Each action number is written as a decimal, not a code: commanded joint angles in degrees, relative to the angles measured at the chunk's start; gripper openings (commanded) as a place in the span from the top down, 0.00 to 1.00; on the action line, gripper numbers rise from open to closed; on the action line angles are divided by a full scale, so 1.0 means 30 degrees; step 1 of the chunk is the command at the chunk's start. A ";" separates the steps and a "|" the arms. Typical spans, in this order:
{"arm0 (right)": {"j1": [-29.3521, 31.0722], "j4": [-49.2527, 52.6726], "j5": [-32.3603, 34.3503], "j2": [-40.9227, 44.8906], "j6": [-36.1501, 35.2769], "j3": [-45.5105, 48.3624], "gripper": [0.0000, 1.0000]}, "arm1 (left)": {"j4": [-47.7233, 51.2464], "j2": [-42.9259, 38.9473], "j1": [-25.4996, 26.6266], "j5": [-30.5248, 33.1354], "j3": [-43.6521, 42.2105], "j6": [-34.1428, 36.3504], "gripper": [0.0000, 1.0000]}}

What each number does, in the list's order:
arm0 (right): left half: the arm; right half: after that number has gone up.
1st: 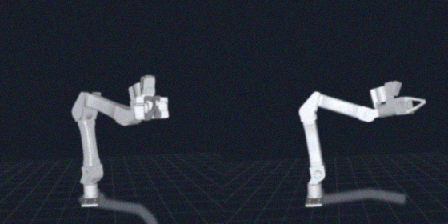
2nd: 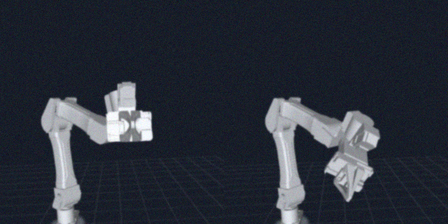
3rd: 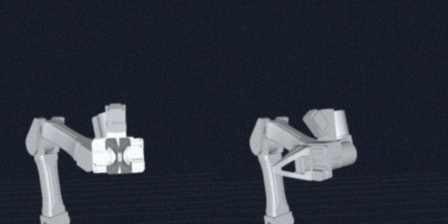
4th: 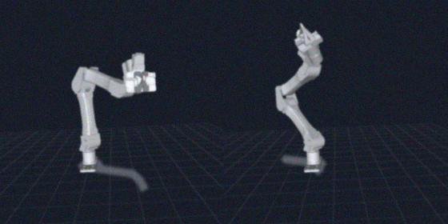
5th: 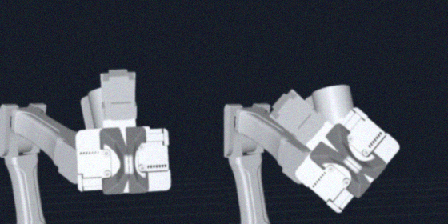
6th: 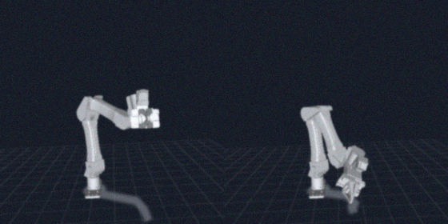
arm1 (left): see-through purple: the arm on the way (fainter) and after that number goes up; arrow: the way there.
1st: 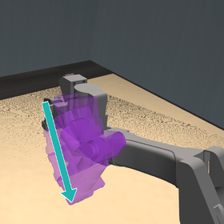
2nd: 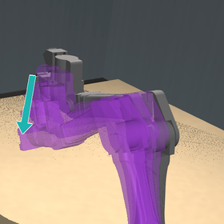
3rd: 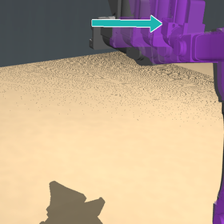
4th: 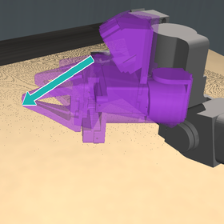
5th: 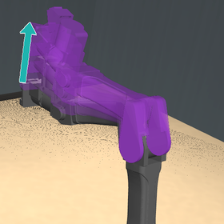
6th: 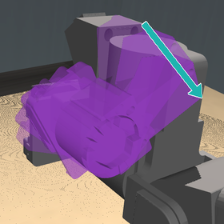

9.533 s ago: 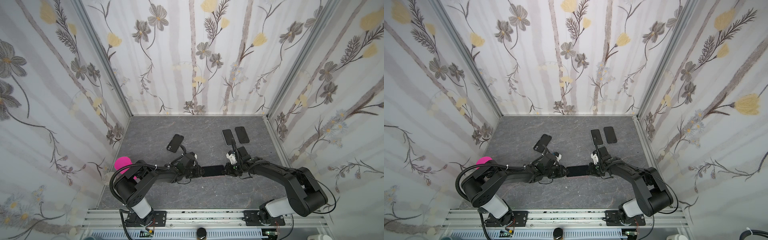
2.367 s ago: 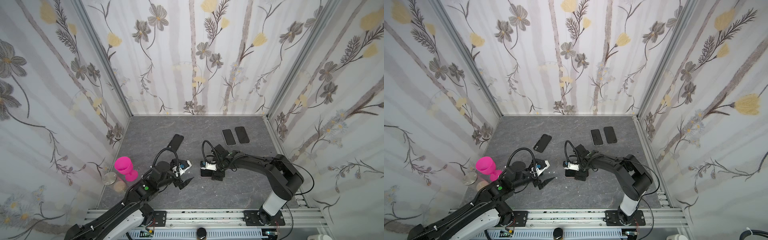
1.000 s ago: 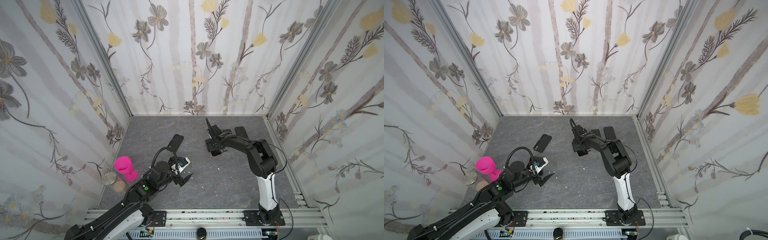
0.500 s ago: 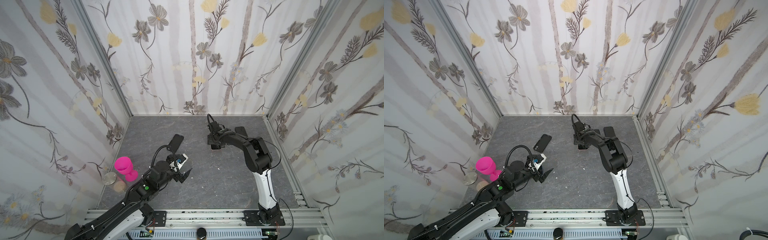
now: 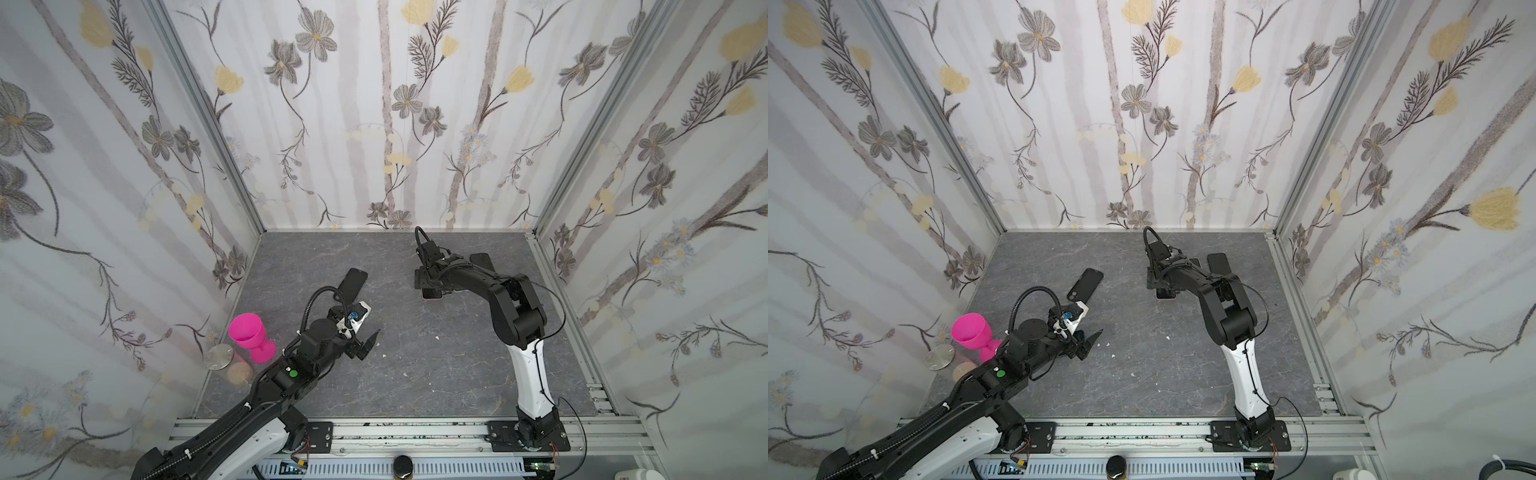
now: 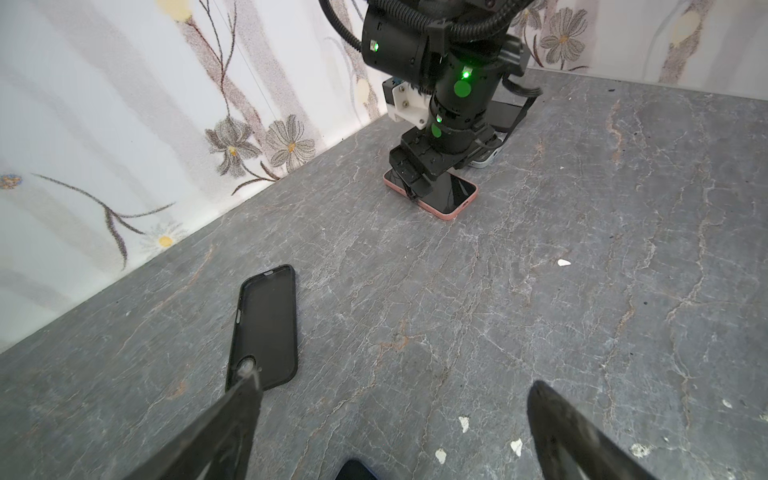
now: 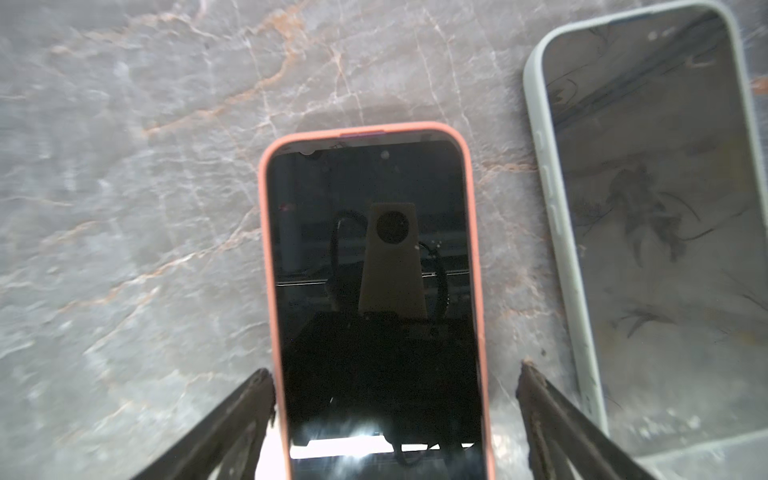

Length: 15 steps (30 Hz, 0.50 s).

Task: Put the phone into the phone case
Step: 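Carry the cased phone with the right gripper toward the far side and set it down, then release the cased phone and raise the right gripper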

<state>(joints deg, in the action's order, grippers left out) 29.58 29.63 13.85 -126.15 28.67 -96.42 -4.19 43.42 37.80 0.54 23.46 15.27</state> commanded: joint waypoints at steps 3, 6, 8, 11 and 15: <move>0.0316 0.0352 0.1049 0.1572 -0.0325 -0.0125 0.09 | -0.0804 0.0297 -0.0691 0.1122 0.0647 -0.1474 0.00; 0.0501 0.0661 0.1503 0.2572 -0.0426 -0.0130 0.09 | -0.0548 0.0814 -0.1233 0.1732 0.1122 -0.2265 0.03; 0.0611 0.0839 0.1563 0.3242 -0.0637 -0.0073 0.10 | -0.0202 0.1361 -0.1578 0.2331 0.1667 -0.2944 0.06; 0.0908 0.0846 0.1564 0.4372 -0.1259 0.0350 0.10 | 0.0751 0.2561 -0.2085 0.2990 0.2946 -0.4442 0.09; 0.1360 0.0551 0.1384 0.6126 -0.1863 0.1808 0.10 | 0.2501 0.4974 -0.2368 0.3032 0.5111 -0.6048 0.13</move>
<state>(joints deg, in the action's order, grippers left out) 33.08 31.03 17.28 -110.26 24.80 -92.90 -0.47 55.48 31.05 8.27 35.81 2.50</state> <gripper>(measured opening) 0.898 0.877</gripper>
